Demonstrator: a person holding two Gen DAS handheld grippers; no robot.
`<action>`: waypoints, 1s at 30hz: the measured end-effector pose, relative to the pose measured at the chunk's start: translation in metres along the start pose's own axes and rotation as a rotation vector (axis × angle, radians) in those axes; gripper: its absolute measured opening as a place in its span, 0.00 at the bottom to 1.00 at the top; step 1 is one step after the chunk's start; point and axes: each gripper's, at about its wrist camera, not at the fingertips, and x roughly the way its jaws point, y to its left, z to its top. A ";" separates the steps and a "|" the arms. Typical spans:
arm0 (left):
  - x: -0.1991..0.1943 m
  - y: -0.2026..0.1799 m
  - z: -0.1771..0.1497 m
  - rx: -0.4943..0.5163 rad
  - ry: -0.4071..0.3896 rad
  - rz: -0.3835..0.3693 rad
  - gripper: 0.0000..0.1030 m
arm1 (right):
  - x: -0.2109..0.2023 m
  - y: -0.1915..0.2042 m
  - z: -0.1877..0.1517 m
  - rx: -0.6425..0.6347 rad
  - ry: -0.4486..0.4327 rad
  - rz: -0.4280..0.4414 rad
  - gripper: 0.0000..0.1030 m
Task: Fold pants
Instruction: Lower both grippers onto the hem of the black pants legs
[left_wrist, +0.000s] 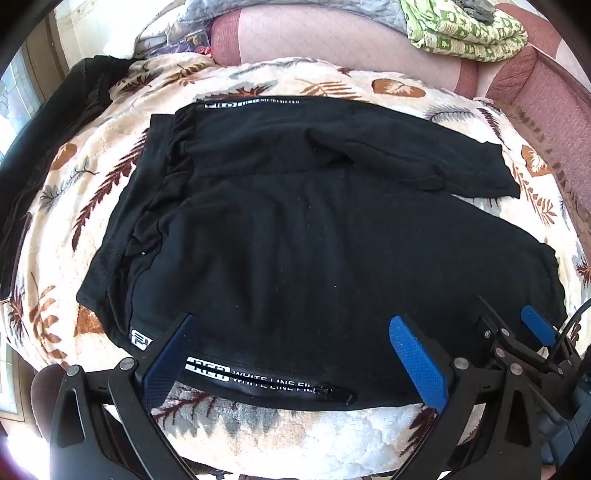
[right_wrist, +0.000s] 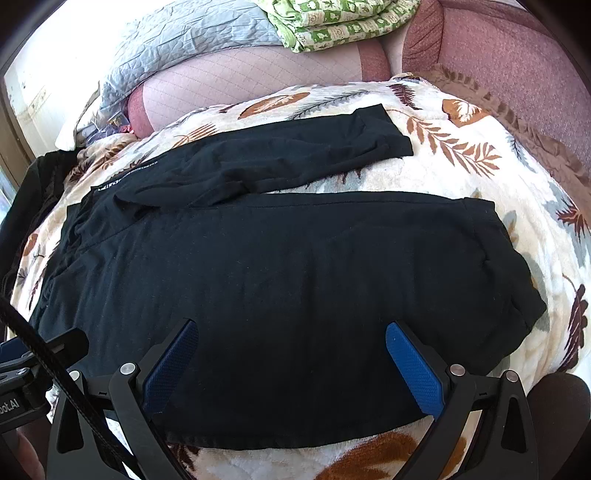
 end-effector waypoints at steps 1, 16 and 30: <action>0.003 0.000 0.000 -0.001 0.010 0.000 1.00 | 0.001 0.001 0.000 -0.004 0.000 -0.003 1.00; 0.026 0.006 -0.012 0.025 0.026 -0.003 1.00 | 0.010 0.008 -0.005 -0.072 -0.008 -0.065 1.00; 0.013 0.011 -0.013 0.094 0.004 -0.067 1.00 | 0.014 0.011 0.000 -0.100 0.048 -0.070 1.00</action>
